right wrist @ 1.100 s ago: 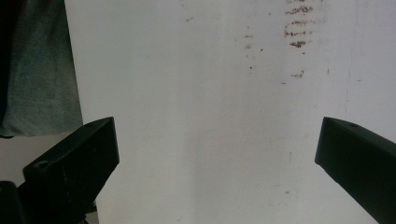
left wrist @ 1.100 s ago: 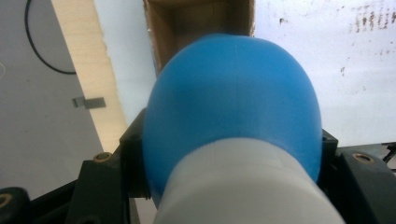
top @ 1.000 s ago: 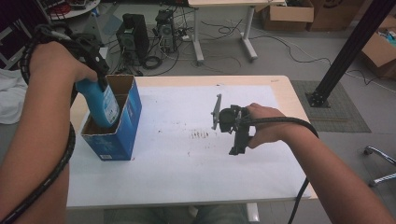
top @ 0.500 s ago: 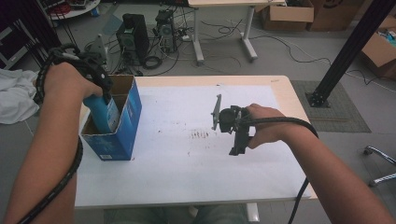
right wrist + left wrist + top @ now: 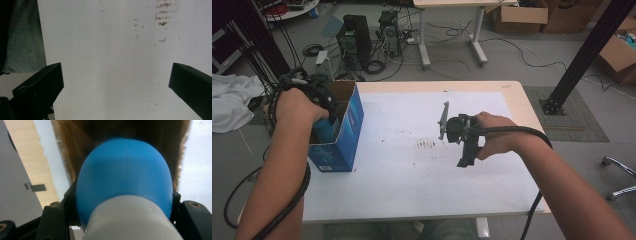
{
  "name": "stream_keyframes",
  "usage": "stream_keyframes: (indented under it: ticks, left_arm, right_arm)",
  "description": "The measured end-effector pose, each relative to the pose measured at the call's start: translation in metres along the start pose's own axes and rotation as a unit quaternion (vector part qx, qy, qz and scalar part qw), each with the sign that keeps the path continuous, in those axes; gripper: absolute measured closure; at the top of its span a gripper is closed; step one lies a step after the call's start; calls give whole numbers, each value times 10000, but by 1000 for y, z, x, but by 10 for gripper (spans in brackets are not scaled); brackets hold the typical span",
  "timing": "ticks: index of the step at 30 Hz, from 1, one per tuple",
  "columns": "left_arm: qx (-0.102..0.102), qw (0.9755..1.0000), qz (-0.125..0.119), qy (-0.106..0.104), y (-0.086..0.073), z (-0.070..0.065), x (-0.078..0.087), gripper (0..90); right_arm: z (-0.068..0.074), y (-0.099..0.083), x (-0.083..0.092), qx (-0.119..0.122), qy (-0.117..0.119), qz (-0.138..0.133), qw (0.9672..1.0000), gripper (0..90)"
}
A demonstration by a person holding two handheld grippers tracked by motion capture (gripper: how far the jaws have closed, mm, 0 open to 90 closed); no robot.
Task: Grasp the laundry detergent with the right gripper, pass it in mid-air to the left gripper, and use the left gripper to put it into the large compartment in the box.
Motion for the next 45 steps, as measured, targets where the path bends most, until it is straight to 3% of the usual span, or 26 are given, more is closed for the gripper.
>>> stream_keyframes:
  ticks: [6,16,30,36,39,45]
  left_arm:
    - [19,9999,50,-86,-3,0,-16,383]
    - [-41,10000,53,-59,-6,1,-33,384]
    - [-22,10000,87,-10,-6,-1,-34,381]
    - [33,10000,-5,39,-4,0,-33,371]
    - [13,9999,-73,-94,-3,-2,-30,323]
    - [11,10000,-66,-73,-4,-2,-27,309]
  right_arm:
    - [0,0,-2,-11,8,-15,10000,0]
    - [2,2,-8,-3,63,-13,10000,0]
    - [2,1,-6,-10,45,-35,10000,0]
    - [2,0,-5,-16,30,-41,10000,0]
    - [2,1,-3,-19,12,-56,10000,0]
    - [3,2,-4,-6,20,-74,10000,0]
Point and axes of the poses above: each handheld gripper's, and its own axes: x roughly backward along the jaws, y roughly out of its top, z roughly to its left, the point moved 10 cm from there along -x, roughly forward along the jaws, and after that the axes turned 15 degrees about -z, right-handed, at the moved point
